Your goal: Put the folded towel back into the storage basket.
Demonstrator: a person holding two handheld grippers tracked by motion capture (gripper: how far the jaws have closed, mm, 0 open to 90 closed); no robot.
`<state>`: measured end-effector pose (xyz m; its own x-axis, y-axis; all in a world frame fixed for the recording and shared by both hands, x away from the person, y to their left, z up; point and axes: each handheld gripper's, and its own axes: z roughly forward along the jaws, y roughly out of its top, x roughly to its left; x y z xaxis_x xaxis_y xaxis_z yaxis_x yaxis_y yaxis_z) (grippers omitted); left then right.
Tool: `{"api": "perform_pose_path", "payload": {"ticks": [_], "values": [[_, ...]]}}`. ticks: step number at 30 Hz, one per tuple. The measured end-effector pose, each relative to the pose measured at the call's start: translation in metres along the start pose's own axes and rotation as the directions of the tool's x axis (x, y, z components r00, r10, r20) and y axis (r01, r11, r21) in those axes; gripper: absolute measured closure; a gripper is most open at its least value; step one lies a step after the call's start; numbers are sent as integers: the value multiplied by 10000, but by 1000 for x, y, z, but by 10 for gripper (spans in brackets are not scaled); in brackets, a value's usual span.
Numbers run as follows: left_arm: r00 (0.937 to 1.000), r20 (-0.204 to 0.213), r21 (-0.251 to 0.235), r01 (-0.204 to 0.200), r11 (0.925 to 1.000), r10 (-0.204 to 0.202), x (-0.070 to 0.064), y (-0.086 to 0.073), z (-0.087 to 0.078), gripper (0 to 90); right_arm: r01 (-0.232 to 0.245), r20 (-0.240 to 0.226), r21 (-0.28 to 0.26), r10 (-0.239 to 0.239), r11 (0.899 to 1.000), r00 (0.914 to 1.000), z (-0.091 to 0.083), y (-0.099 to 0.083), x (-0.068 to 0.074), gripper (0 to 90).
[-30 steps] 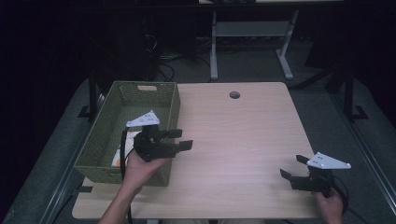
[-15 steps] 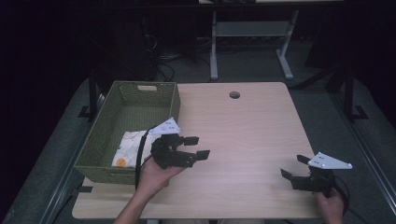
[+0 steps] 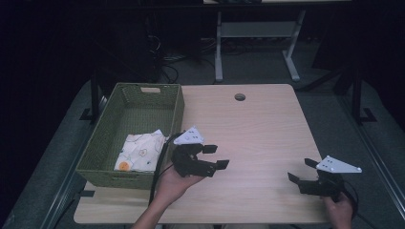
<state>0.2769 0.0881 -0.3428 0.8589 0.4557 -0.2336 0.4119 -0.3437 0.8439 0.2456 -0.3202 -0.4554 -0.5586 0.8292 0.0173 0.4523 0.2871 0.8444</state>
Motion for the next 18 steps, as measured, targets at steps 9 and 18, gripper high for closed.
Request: {"api": "perform_pose_path", "payload": {"ticks": [9, 18], "values": [[9996, 277, 257, -57, 9997, 50, -7, -6, 26, 342, -20, 29, -23, 20, 10000, 10000, -1, -1, -3, 137], [9994, 312, 495, -174, 9986, 159, -13, -14, 47, 337, -64, 43, -85, 64, 9999, 10000, -3, -2, -4, 137]]}}
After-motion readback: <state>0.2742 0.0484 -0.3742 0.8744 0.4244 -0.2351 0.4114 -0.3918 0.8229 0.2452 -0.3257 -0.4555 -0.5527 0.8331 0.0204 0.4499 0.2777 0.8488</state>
